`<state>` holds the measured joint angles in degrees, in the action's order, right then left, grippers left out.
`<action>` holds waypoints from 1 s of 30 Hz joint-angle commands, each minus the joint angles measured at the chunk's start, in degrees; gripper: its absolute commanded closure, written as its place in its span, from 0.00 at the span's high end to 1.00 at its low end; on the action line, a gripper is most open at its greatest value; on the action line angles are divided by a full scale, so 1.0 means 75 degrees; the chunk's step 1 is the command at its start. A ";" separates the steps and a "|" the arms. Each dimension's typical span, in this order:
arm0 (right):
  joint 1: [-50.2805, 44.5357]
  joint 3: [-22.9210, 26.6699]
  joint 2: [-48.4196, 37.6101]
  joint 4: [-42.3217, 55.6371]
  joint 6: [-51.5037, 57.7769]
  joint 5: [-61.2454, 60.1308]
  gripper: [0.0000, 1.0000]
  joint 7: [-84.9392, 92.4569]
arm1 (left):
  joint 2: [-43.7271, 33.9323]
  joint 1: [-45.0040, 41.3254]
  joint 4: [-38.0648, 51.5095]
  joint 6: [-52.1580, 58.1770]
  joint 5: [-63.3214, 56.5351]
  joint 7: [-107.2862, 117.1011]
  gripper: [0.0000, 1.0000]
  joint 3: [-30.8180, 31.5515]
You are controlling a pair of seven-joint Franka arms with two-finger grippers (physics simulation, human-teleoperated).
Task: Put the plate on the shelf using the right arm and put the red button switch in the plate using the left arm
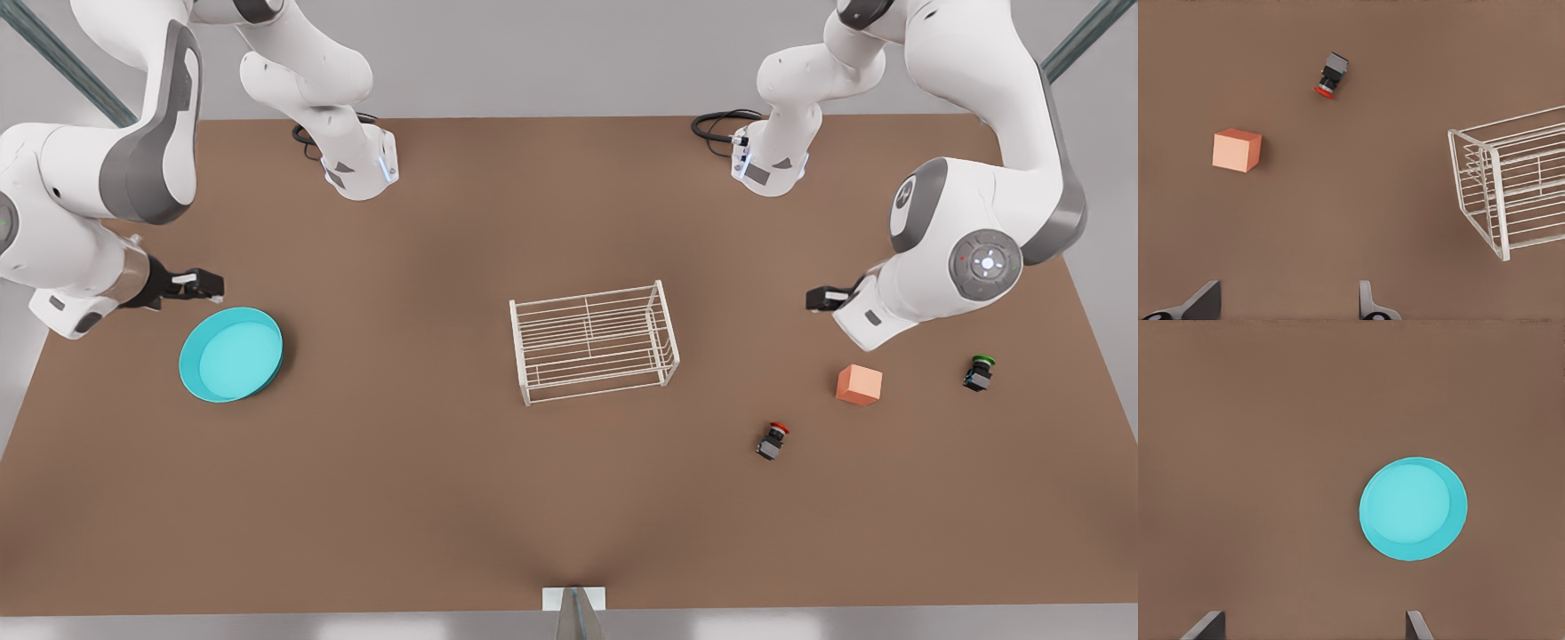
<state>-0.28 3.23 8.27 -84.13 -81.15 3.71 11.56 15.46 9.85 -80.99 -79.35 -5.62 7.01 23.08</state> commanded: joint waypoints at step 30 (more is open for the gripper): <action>0.4209 0.0038 0.3432 -0.2552 -0.6114 -0.2065 1.00 0.7071 | 0.0200 0.0058 -0.0006 -0.0178 0.0000 0.0342 1.00 -0.0008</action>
<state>31.29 3.57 33.91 -102.99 -121.75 -10.78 48.53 17.02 10.28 -81.04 -80.74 -5.62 9.09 22.98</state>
